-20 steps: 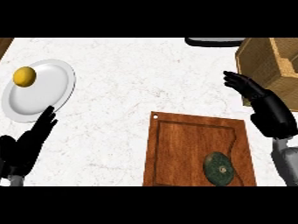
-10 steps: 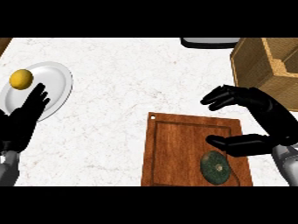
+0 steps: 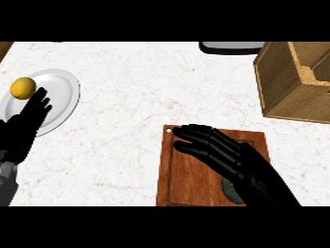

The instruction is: Pick the squash from the cutting board and place it in the basket

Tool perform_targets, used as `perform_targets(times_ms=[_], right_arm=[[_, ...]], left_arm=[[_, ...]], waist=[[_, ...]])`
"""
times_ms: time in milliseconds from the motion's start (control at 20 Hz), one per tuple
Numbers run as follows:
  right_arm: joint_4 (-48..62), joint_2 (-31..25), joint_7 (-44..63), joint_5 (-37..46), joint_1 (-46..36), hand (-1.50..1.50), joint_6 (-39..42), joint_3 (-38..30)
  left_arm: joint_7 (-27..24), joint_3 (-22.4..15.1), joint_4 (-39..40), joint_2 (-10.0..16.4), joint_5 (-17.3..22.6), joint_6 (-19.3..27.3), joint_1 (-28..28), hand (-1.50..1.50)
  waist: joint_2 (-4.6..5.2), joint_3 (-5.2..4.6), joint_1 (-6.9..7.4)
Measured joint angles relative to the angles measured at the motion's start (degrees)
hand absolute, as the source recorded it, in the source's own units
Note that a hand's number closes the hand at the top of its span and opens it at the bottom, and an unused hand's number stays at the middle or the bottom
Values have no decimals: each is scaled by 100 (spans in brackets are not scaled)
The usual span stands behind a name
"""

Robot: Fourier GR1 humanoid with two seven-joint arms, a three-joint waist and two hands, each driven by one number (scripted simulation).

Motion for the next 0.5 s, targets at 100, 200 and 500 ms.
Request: perform_targets(times_ms=[100,200,500], right_arm=[[-283,-192,784,210,-155,-150,275,3],[-515,-475,1463,481,-368,-150,566,-115],[-1017,-1281,3369,812,-1114,-150,1704,-763]], left_arm=[[50,26,30,7,-1,8,-46,0],[37,31,60,-18,-9,14,-30,0],[66,36,94,-90,-42,70,-93,0]], waist=[[-7,-9,-24],[-22,-20,-50],[-27,-28,-77]])
